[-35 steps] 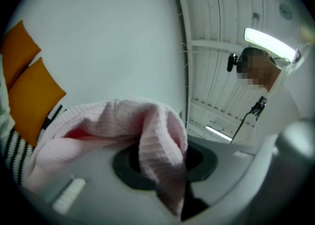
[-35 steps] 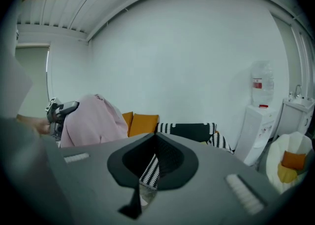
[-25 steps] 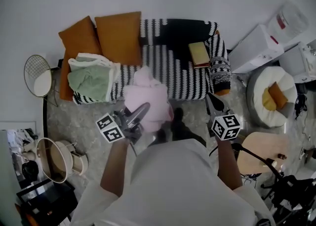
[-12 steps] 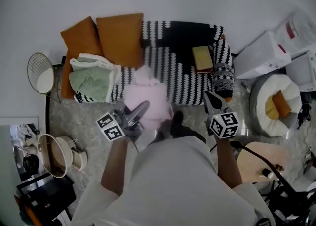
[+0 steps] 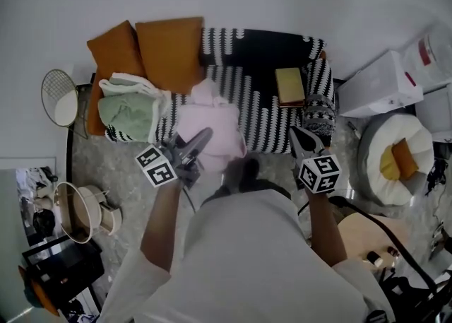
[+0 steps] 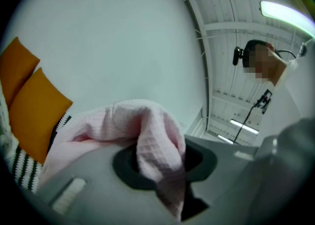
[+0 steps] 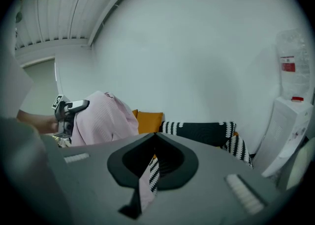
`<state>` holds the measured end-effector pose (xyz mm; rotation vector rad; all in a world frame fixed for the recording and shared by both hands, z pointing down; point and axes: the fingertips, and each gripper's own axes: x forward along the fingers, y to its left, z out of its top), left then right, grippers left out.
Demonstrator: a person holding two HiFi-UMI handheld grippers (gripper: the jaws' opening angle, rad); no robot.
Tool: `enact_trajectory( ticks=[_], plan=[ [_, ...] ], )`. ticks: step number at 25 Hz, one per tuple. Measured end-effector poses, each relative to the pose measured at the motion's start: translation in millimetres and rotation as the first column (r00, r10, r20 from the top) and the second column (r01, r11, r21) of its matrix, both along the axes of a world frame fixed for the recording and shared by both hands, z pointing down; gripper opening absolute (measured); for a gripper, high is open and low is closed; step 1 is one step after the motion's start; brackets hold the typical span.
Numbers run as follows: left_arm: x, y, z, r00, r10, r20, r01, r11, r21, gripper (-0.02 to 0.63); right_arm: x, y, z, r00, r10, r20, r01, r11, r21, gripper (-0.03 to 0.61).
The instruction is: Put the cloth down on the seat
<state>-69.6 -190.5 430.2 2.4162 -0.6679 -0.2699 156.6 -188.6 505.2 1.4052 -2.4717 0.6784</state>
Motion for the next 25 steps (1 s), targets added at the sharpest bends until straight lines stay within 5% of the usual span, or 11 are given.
enact_trajectory(
  ticks=[13, 25],
  plan=[
    [54, -63, 22, 0.999, -0.036, 0.01, 0.037, 0.999, -0.023, 0.101, 32, -49, 22, 0.998, -0.062, 0.009, 0.062, 0.997, -0.036, 0.003],
    [72, -110, 81, 0.997, 0.032, 0.068, -0.024, 0.993, -0.114, 0.101, 36, -78, 48, 1.0, -0.03, 0.002, 0.03, 0.995, -0.099, 0.003]
  ],
)
